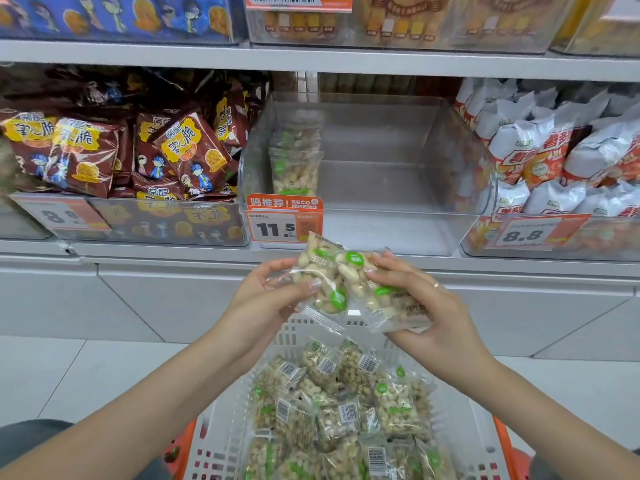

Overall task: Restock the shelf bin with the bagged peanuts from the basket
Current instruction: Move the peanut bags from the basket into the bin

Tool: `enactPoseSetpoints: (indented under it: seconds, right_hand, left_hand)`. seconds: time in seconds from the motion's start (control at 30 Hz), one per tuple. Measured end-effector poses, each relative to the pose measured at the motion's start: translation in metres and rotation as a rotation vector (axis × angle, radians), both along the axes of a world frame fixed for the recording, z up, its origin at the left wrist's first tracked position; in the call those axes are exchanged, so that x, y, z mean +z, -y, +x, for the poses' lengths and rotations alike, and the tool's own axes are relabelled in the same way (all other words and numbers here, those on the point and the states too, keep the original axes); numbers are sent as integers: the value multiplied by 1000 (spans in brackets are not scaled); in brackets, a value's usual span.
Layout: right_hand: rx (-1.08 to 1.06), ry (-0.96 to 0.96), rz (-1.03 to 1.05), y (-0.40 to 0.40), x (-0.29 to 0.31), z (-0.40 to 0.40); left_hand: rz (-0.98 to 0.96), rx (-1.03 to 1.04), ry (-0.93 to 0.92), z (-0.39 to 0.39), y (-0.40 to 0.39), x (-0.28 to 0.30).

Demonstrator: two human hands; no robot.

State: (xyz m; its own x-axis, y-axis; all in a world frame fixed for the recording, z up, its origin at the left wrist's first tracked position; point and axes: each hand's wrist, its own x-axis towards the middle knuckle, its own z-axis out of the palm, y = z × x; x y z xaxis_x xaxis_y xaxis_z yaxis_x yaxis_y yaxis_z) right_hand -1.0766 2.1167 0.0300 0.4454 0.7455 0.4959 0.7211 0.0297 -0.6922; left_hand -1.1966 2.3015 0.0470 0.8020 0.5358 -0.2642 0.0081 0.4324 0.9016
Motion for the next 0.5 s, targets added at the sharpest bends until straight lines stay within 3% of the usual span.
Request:
enactPoseSetpoints:
  seconds: [0.13,0.27,0.37,0.5]
  right_hand:
    - [-7,105,46,1,5,4]
    - [74,484,46,1,12,2]
    - [113,719,22,1,16,-2]
    - [140,787,-26,2,15,-4]
  left_hand:
    - [-88,-190,-69,0,-14,12]
    - [-97,-305,-221,-1,-28,23]
    - [-65,-532,-319,-3,-30,26]
    - [-78,-620,-380,-4,-26,24]
